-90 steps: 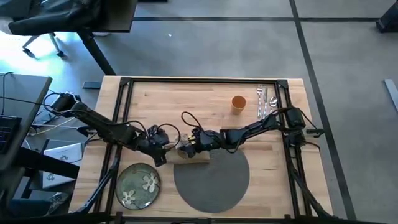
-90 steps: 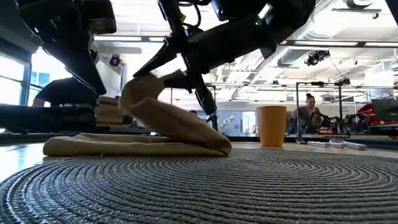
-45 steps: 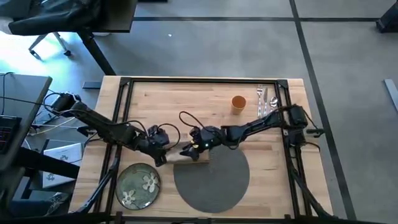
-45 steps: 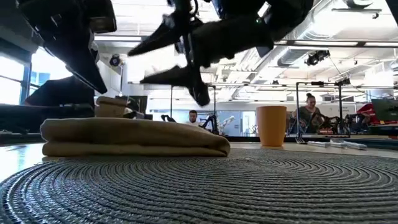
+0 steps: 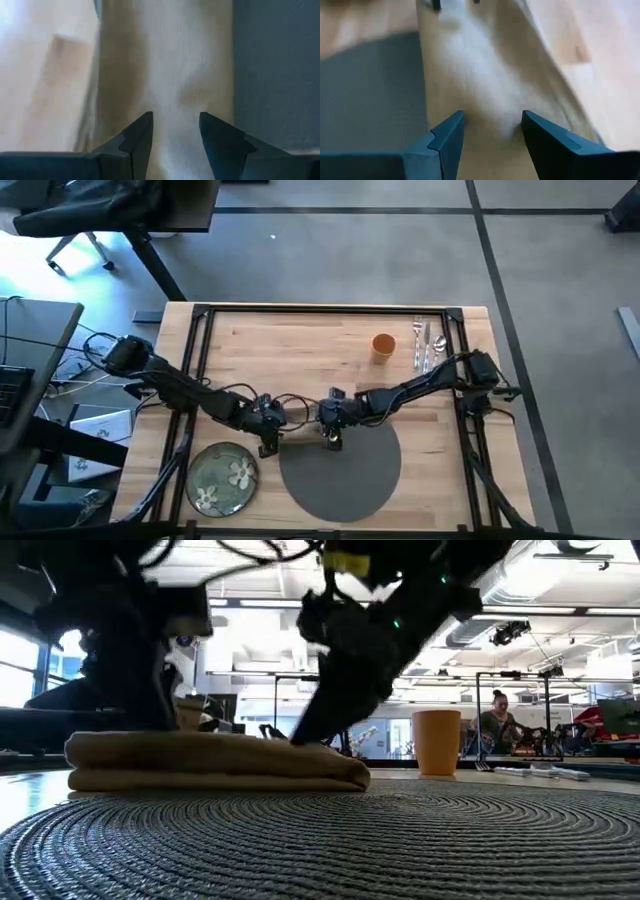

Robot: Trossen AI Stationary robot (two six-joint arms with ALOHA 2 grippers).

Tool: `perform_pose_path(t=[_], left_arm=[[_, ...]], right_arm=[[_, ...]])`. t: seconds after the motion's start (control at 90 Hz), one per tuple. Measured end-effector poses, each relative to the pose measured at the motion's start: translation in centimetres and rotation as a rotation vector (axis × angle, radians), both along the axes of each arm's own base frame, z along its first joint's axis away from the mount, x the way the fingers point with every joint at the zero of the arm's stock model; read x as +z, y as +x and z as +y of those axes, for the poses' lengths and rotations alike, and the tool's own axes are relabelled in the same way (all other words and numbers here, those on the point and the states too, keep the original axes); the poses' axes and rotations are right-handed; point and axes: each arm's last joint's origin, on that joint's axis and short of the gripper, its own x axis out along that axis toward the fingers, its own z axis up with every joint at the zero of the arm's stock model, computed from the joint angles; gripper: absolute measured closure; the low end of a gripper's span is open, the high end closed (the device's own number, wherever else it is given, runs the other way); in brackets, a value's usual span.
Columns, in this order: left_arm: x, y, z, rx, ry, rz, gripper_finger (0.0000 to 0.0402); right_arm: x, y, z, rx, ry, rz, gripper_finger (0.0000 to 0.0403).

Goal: Set table place
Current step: Fold the brown napkin

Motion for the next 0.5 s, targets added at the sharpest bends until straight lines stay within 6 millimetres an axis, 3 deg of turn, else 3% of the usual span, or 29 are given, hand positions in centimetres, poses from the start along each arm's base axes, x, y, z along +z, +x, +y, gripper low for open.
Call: perform_pose_path(t=[0.289,0.422,0.5], left_arm=[[-2.0,-0.8,-0.7,0.016,0.052,0.145,0.0257],[-0.9,-1.1,-0.5,0.039,0.029,0.146,0.0257],[1.0,-0.8,-0.7,0.046,-0.008,0.075,0.0257]], right_arm=[[-1.0,-1.1,0.0,0.004,-0.076,0.135,0.0222],[-0.1,-0.7,0.1,0.007,-0.072,0.129,0.0222],[1.1,-0.5,0.2,0.013,-0.063,0.129,0.0222]])
